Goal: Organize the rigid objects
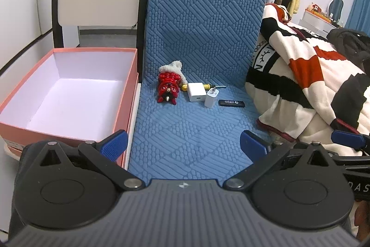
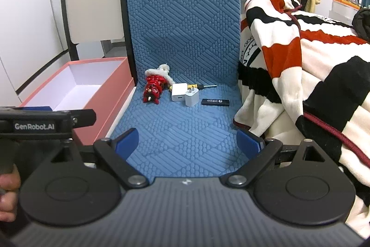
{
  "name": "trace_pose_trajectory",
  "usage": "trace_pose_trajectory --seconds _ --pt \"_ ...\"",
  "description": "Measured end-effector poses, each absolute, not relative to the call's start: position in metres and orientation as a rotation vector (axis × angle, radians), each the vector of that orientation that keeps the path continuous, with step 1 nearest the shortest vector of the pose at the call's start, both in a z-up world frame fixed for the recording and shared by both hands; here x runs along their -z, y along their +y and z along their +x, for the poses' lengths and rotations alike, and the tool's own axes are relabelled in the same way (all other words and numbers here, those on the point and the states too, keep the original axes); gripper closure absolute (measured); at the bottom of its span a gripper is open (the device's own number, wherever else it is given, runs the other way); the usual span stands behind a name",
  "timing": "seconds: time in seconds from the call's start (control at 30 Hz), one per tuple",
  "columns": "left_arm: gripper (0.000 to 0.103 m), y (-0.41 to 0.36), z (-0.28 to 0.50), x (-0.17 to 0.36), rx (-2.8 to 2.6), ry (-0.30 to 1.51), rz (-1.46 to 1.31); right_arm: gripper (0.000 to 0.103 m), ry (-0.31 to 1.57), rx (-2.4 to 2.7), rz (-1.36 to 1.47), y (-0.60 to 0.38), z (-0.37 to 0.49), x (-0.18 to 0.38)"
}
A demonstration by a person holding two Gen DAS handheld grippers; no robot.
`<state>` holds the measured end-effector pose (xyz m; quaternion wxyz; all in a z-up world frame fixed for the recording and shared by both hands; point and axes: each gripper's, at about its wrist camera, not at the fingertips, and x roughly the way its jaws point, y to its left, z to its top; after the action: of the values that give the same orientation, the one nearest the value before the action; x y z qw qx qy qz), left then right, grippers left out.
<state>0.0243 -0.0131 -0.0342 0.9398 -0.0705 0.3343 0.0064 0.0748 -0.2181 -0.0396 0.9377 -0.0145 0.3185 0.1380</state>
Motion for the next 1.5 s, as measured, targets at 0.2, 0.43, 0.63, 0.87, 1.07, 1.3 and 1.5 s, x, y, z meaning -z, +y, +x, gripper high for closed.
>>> trace_pose_trajectory --seconds 0.2,0.43,0.63,0.87,1.07,1.3,1.5 --pt "0.000 -0.010 0.025 0.042 -0.008 0.700 -0.150 0.010 0.678 -0.284 -0.033 -0.217 0.076 0.053" --pt "0.000 -0.008 0.023 0.045 -0.005 0.695 -0.150 0.010 0.678 -0.282 -0.021 -0.214 0.073 0.055" --pt "0.000 -0.007 0.022 0.045 -0.007 0.694 -0.164 0.010 0.666 -0.287 -0.019 -0.214 0.074 0.052" --pt "0.000 -0.007 0.021 0.047 -0.007 0.697 -0.166 0.010 0.670 -0.283 -0.024 -0.215 0.075 0.053" --pt "0.000 -0.004 0.020 0.045 -0.011 0.693 -0.170 0.010 0.672 -0.282 -0.016 -0.214 0.077 0.055" --pt "0.000 -0.004 0.022 0.046 -0.007 0.695 -0.171 0.010 0.667 -0.279 -0.019 -0.214 0.076 0.053" --pt "0.000 -0.002 0.022 0.046 -0.003 0.695 -0.178 0.010 0.663 -0.287 -0.006 -0.212 0.077 0.049"
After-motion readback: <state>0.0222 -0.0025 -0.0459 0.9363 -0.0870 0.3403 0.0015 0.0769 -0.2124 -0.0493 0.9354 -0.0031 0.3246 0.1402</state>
